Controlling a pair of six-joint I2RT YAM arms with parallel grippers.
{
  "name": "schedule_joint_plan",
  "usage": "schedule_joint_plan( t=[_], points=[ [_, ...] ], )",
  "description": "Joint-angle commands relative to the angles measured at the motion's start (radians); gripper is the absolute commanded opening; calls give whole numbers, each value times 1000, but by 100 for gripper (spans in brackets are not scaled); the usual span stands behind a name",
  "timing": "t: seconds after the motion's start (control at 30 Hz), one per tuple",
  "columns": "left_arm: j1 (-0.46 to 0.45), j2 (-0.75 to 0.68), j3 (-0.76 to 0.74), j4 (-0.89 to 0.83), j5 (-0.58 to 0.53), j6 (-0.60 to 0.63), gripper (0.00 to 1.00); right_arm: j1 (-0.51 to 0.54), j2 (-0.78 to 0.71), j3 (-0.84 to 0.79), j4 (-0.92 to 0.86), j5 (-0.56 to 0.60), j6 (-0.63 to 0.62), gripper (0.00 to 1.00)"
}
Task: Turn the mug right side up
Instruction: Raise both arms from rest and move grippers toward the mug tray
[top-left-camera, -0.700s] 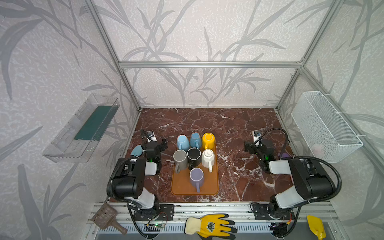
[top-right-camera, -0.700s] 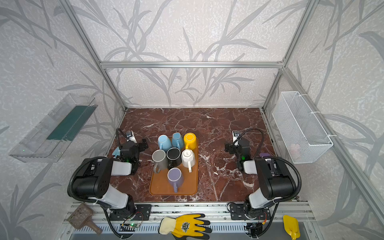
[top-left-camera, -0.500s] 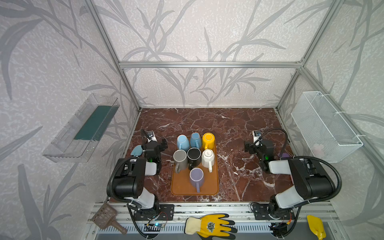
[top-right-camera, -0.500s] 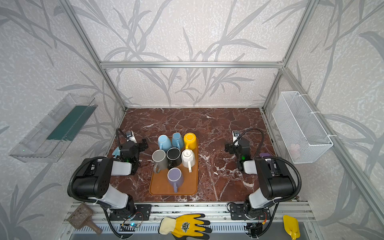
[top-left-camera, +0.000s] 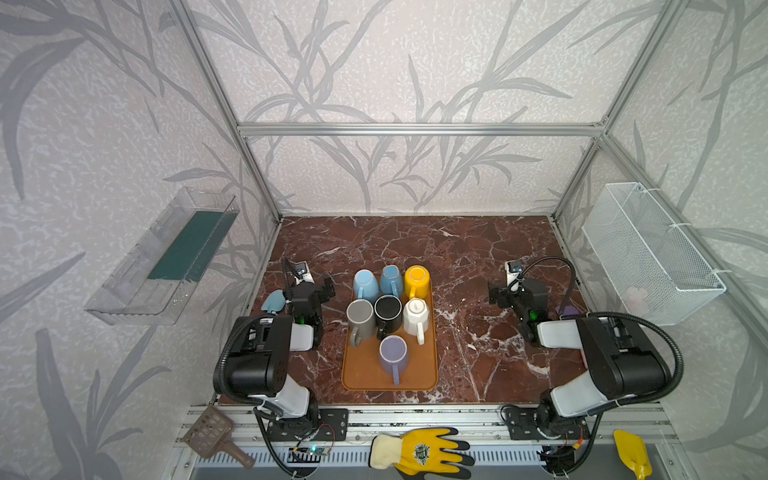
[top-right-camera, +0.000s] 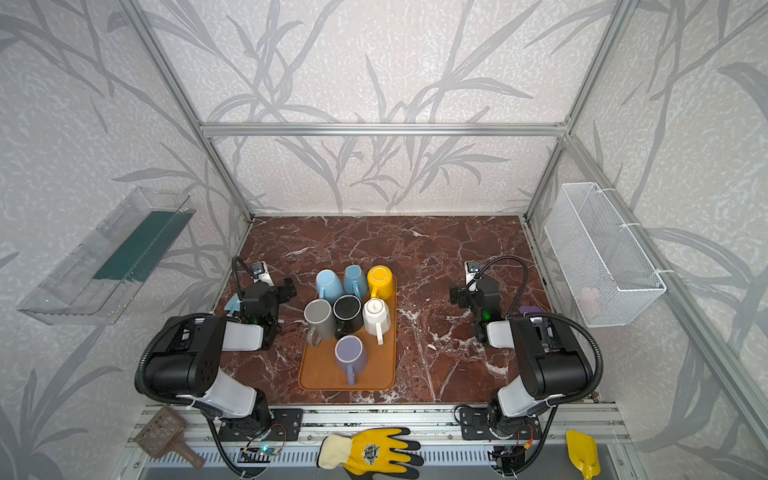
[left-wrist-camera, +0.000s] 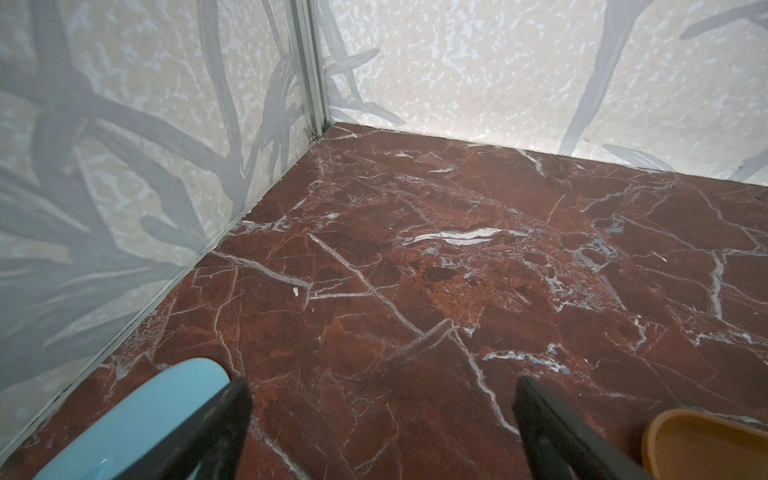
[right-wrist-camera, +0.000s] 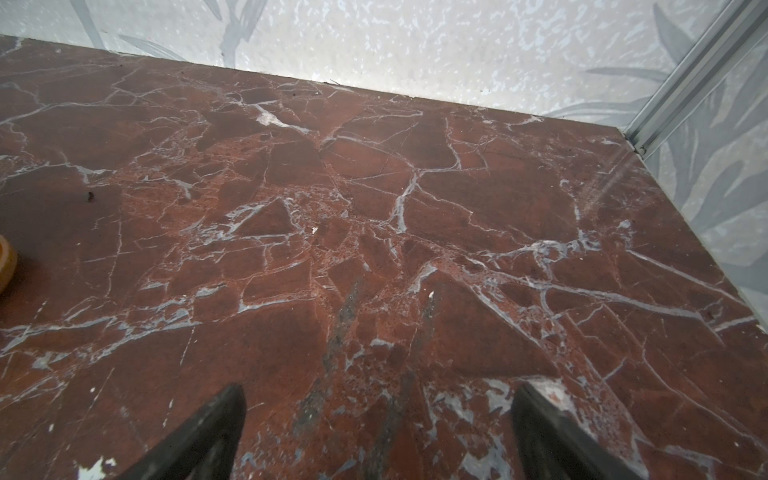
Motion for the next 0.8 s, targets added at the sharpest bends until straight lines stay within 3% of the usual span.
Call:
schedule_joint_plan(
  t=[0.0, 0.67, 0.77],
  points=[
    [-3, 0, -4, 25, 1, 13, 99, -4, -15, 20, 1, -3, -2, 99],
    [-3, -2, -5, 26, 0, 15, 99, -4, -19, 14, 11, -3, -5, 99],
    [-6, -69, 38, -112, -18, 12, 99, -4, -77, 54, -72, 32, 11, 99]
  ],
)
